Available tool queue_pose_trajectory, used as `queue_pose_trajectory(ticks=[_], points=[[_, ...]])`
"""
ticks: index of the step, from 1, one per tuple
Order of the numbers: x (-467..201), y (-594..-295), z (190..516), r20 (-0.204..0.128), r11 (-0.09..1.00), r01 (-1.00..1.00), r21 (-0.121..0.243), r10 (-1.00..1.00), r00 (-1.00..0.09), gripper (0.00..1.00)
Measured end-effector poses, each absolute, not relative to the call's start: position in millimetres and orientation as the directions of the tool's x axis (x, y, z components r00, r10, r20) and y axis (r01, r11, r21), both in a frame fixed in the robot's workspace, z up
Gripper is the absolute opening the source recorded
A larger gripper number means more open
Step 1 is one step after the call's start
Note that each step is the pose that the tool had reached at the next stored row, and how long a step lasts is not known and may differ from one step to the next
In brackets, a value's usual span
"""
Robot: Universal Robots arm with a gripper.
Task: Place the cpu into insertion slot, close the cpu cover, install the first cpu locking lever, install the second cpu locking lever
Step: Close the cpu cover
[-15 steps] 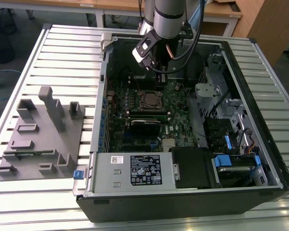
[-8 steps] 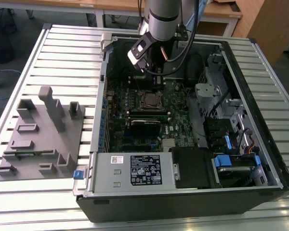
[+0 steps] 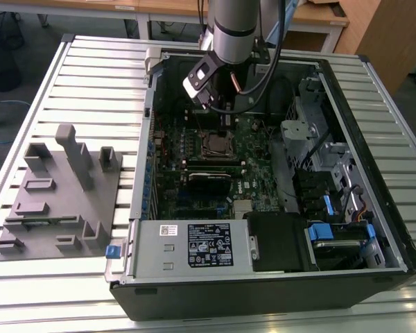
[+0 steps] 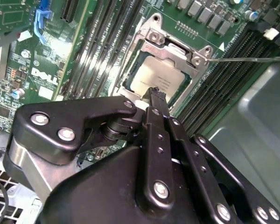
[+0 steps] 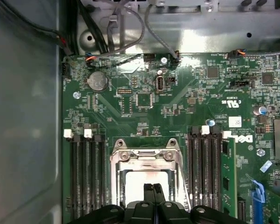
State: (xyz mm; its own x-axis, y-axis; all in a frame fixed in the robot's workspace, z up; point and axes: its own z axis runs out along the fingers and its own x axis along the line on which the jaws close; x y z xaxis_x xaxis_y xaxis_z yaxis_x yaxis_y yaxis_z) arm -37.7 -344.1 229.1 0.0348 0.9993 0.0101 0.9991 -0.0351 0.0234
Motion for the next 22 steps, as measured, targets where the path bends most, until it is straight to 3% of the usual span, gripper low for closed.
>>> queue_pose_trajectory(ticks=[22], points=[[-45.7,-345.2,222.5,0.01,-0.035,0.999,0.023,0.999,0.035,0.1]])
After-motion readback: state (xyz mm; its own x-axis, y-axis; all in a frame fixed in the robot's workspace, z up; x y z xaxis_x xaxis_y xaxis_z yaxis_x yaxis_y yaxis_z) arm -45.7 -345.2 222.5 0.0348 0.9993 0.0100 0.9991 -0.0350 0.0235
